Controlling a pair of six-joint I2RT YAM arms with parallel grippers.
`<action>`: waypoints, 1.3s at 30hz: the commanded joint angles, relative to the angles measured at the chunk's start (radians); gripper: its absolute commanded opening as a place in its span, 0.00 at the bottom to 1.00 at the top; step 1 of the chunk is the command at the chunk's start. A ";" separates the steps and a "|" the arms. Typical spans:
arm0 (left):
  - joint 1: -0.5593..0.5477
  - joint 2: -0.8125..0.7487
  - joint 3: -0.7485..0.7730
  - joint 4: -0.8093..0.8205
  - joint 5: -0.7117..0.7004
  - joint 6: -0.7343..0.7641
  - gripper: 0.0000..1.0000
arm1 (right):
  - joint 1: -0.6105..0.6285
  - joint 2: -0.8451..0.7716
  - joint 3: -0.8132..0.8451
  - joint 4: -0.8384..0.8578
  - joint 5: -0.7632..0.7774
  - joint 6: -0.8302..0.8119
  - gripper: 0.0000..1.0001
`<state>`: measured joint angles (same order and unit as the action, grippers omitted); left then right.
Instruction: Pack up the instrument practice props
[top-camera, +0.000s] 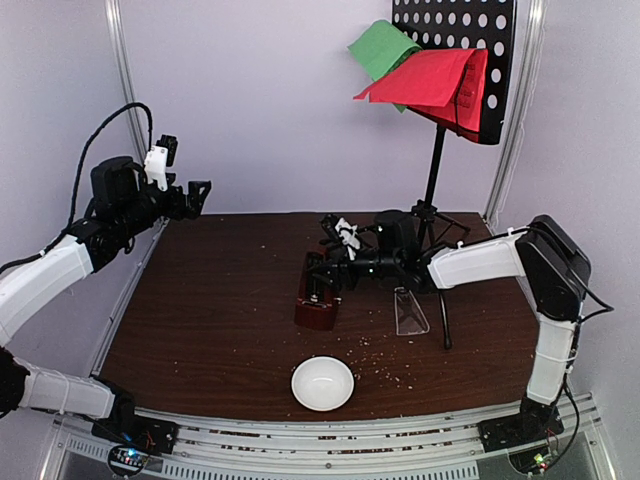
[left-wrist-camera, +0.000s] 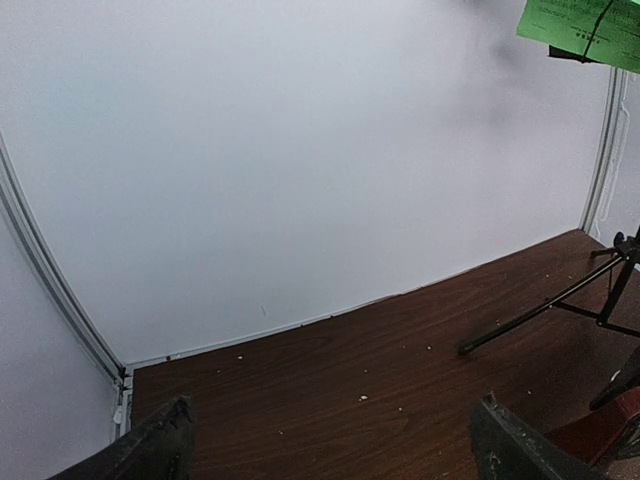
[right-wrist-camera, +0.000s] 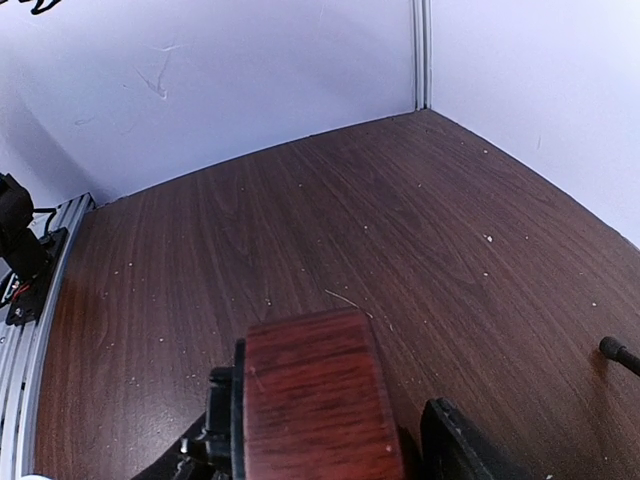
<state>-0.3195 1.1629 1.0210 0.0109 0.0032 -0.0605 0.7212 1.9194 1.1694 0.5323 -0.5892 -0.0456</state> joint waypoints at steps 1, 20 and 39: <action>0.006 -0.006 -0.010 0.061 -0.008 0.014 0.98 | -0.006 0.028 -0.014 0.016 -0.026 0.018 0.62; 0.005 0.001 -0.012 0.062 -0.009 0.015 0.98 | -0.023 0.046 -0.042 0.097 -0.066 0.088 0.56; 0.006 0.007 -0.014 0.063 -0.004 0.013 0.98 | -0.027 0.045 -0.006 0.058 -0.054 0.133 0.70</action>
<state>-0.3195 1.1652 1.0187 0.0231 -0.0006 -0.0597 0.6994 1.9472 1.1408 0.6125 -0.6373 0.0635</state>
